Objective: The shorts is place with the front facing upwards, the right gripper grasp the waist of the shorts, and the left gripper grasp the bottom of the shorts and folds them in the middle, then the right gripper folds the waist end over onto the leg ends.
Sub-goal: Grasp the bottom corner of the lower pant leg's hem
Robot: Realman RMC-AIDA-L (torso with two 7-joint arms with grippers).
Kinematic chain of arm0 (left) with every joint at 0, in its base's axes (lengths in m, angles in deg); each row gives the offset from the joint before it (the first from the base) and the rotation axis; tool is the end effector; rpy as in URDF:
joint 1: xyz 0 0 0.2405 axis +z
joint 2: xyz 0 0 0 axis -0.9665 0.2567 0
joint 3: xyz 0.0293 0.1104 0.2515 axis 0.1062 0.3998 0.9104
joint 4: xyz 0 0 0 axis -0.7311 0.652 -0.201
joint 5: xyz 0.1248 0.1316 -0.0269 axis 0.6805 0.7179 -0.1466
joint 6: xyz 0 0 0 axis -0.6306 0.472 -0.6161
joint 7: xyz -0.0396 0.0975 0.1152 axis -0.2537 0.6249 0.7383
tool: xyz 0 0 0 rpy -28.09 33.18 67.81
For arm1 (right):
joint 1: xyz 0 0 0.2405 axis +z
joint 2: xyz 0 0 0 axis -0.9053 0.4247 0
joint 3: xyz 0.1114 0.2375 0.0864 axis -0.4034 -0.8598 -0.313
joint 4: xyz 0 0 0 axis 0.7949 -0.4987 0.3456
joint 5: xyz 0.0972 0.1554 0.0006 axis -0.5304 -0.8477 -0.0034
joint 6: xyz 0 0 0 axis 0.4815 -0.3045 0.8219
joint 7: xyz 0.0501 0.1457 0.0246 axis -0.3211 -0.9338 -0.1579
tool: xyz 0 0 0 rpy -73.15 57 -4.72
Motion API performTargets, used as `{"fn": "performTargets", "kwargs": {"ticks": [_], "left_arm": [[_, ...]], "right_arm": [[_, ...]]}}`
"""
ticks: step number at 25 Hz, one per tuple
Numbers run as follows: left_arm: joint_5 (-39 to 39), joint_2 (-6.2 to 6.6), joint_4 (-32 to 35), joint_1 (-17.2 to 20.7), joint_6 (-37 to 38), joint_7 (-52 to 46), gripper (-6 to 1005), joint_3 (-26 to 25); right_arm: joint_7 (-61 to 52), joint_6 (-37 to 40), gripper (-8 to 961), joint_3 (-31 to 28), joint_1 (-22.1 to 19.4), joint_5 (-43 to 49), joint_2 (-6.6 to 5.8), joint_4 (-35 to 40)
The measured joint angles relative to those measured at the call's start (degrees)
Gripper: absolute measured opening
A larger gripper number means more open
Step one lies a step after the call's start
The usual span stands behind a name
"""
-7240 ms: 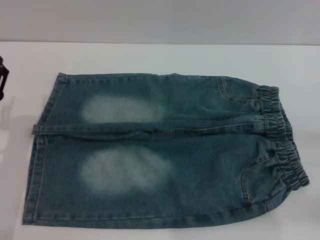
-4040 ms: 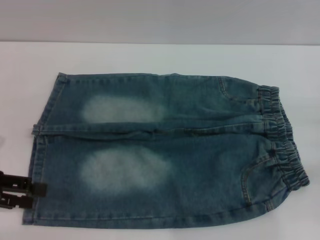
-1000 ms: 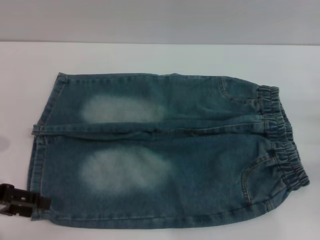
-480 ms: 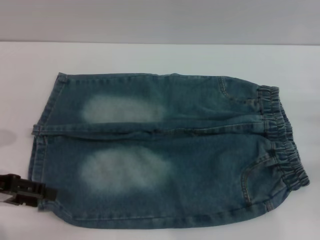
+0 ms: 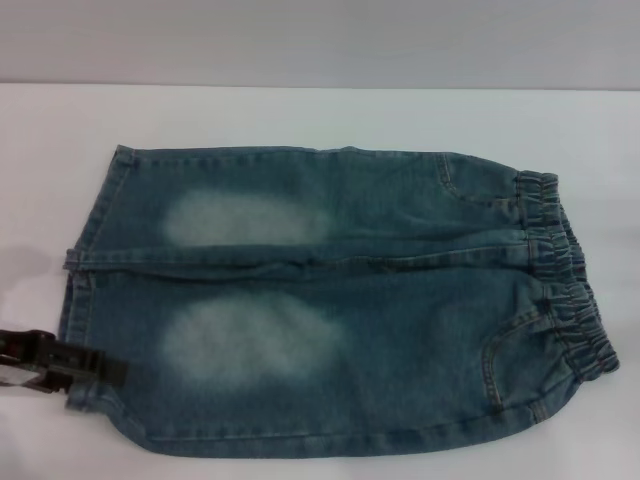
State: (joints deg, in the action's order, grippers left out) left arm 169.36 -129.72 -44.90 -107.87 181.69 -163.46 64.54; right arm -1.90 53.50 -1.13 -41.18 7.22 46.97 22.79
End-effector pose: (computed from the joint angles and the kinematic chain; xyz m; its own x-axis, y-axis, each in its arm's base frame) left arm -0.3314 0.2880 0.0473 0.1443 0.9890 0.0309 0.9888 -0.1453 0.0333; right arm 0.3893 0.3176 0.0673 0.5047 0.1579 -0.8487 -0.8559 0.2197 -0.4682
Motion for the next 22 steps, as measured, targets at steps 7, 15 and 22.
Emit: {"fn": "performTargets", "kwargs": {"ticks": [7, 15, 22], "left_arm": [[0.23, -0.15, 0.00, -0.95, -0.01, -0.30, 825, 0.33], [0.35, 0.18, -0.03, -0.65, 0.32, -0.32, 824, 0.46], [0.43, 0.37, -0.05, -0.49, 1.21, 0.50, 776, 1.08]], "right_arm": [[0.00, -0.04, 699, 0.00, 0.36, 0.00, 0.00, 0.00], [0.00, -0.26, 699, -0.05, 0.66, -0.25, -0.06, 0.00], [0.00, -0.42, 700, -0.19, 1.09, -0.36, -0.09, 0.00]]}}
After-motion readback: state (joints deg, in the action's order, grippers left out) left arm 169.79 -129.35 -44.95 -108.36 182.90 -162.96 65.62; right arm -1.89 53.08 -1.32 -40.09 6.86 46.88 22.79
